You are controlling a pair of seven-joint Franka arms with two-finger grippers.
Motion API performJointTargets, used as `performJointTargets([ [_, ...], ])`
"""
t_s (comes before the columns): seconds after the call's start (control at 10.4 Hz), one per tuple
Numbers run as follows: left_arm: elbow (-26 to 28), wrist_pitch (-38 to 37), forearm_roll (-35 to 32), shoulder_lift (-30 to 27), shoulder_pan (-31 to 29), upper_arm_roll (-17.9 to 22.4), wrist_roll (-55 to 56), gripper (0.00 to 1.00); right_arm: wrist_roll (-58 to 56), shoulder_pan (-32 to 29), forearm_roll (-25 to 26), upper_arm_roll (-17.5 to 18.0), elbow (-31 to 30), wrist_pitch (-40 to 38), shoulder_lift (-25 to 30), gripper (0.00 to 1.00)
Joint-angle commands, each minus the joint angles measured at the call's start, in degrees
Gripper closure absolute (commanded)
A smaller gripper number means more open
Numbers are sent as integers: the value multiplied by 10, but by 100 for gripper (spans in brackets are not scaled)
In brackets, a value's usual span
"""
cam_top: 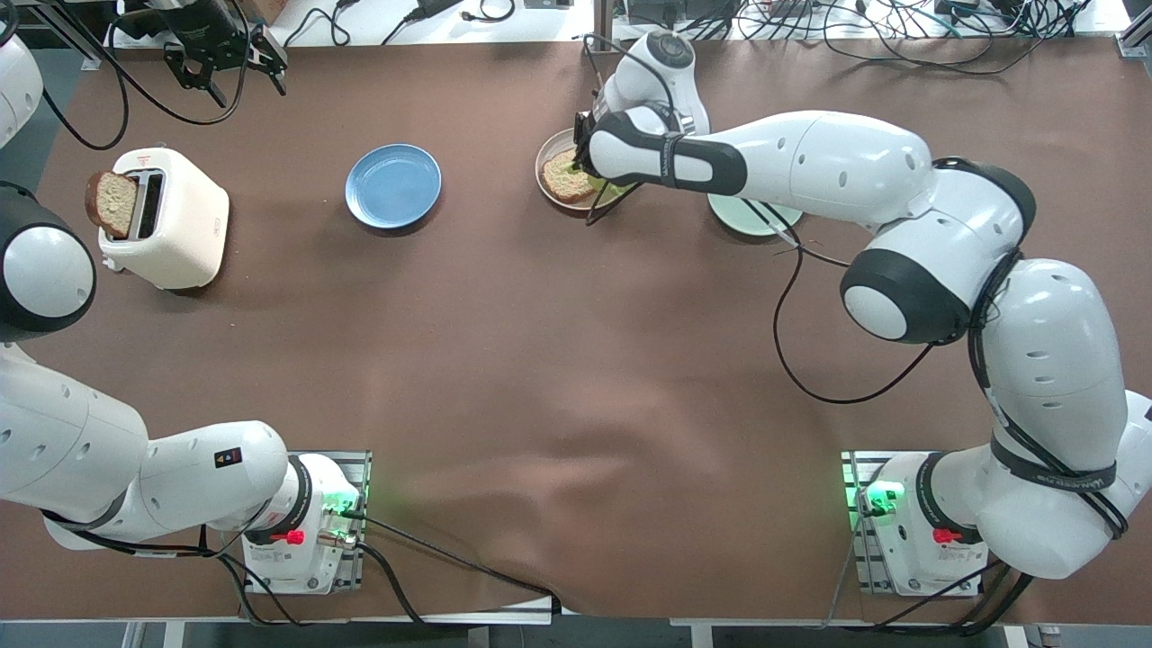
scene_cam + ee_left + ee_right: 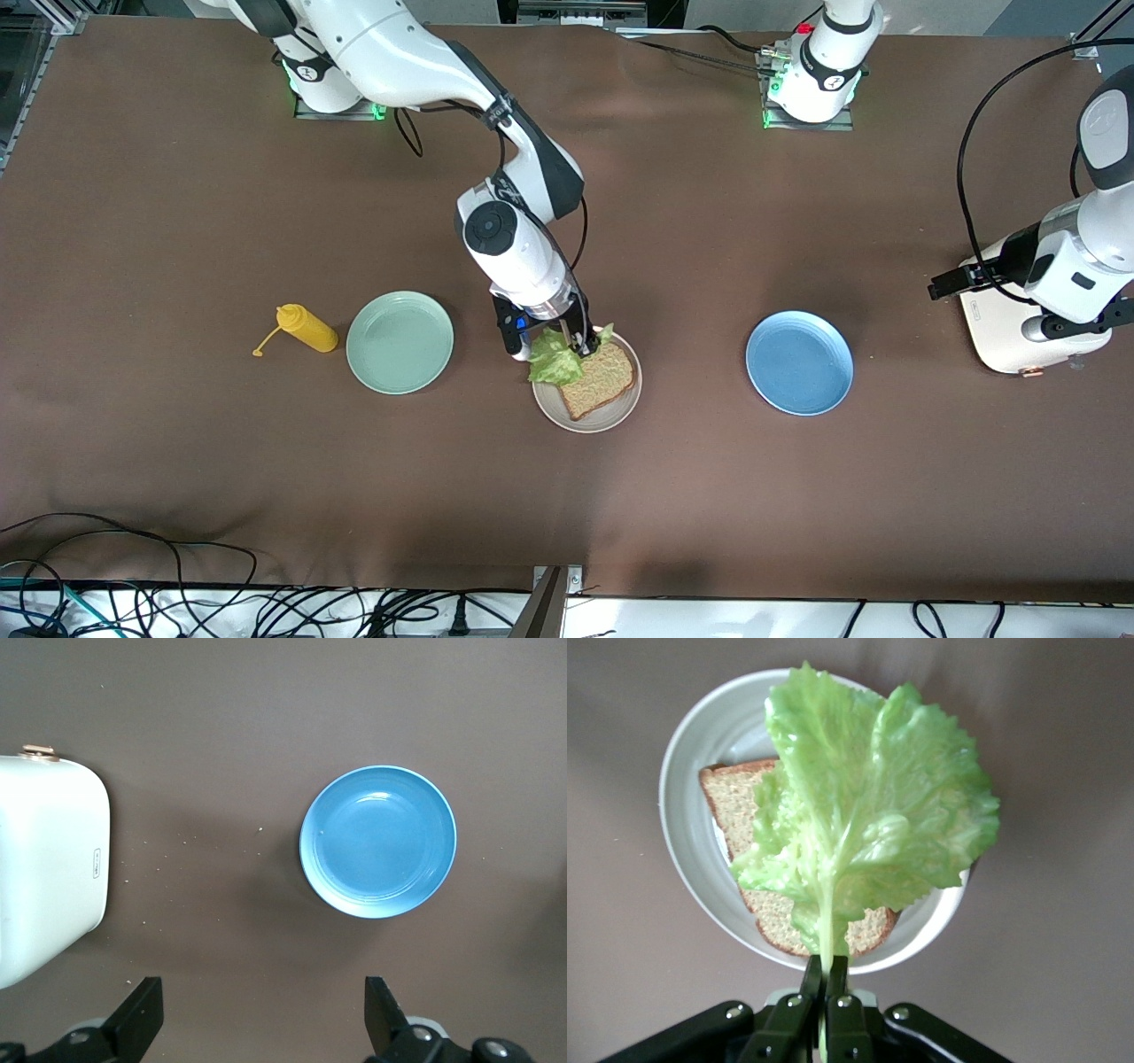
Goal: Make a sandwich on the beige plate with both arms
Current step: 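Release the lettuce onto the bread and withdraw the right gripper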
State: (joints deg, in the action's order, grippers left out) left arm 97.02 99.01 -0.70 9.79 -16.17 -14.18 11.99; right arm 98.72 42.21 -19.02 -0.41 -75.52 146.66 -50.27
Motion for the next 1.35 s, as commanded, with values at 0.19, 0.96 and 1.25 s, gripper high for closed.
performJointTargets([
  [0.19, -15, -4, -18, 7, 5, -1, -8, 0, 10, 5, -4, -3, 33, 22, -27, 0],
  [0.96, -16, -6, -18, 5, 4, -1, -9, 0, -239, 3, 108, -101, 8, -387, 169, 0],
  [1.25, -16, -6, -16, 5, 4, -1, -8, 0, -455, -54, 119, -109, -90, -459, 280, 0],
])
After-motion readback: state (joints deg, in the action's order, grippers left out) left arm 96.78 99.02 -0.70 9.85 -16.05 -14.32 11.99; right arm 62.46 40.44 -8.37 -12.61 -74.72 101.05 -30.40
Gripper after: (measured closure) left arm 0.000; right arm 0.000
